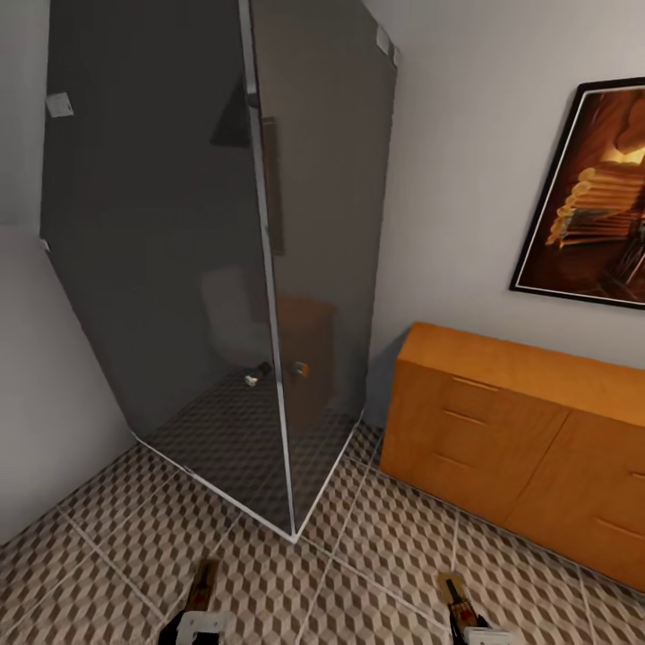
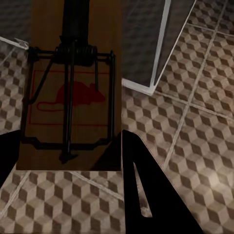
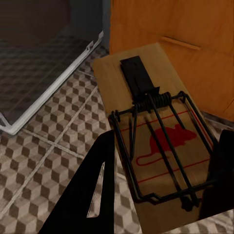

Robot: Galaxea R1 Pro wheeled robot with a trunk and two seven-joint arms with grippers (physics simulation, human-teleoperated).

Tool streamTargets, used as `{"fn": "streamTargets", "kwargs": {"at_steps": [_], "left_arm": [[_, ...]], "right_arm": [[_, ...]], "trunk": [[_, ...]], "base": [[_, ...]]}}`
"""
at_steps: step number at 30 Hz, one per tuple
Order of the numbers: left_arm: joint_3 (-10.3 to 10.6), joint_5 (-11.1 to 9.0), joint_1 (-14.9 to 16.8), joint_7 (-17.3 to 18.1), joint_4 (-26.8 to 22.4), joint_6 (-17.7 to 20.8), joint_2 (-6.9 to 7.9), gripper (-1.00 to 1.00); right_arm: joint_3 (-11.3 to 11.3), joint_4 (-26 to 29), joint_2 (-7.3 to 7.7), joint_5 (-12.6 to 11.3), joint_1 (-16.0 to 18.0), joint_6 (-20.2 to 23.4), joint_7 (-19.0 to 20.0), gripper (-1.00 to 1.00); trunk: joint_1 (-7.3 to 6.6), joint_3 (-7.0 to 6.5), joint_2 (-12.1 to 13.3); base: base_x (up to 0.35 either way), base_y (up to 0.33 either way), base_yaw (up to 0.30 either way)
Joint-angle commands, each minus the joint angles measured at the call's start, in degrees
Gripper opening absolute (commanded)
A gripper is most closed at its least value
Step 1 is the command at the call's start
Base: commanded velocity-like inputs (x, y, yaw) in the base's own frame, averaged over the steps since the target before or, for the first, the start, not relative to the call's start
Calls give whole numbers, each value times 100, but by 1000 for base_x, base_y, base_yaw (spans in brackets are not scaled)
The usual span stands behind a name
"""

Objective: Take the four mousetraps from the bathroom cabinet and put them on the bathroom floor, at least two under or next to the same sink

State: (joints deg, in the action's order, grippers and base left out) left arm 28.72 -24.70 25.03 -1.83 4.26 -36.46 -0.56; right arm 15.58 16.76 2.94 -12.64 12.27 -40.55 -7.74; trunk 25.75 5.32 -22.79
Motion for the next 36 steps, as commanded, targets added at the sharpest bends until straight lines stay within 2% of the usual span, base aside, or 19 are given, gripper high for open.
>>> {"fn": "streamTargets", "kwargs": {"at_steps": [1,36], "left_arm": [[44,1,10,-31,22,-28,-6,-100],[46,1,10,-36,22,-28,-6,-100]], "right_arm": [[50,3,5,-37,4,-14,-35,-100],[50,-4,5,-37,4,-9,-35,-100]], "trunk": [[4,13,-13],[4,13,-13]], "base": [[0,0,287],[0,0,287]]}}
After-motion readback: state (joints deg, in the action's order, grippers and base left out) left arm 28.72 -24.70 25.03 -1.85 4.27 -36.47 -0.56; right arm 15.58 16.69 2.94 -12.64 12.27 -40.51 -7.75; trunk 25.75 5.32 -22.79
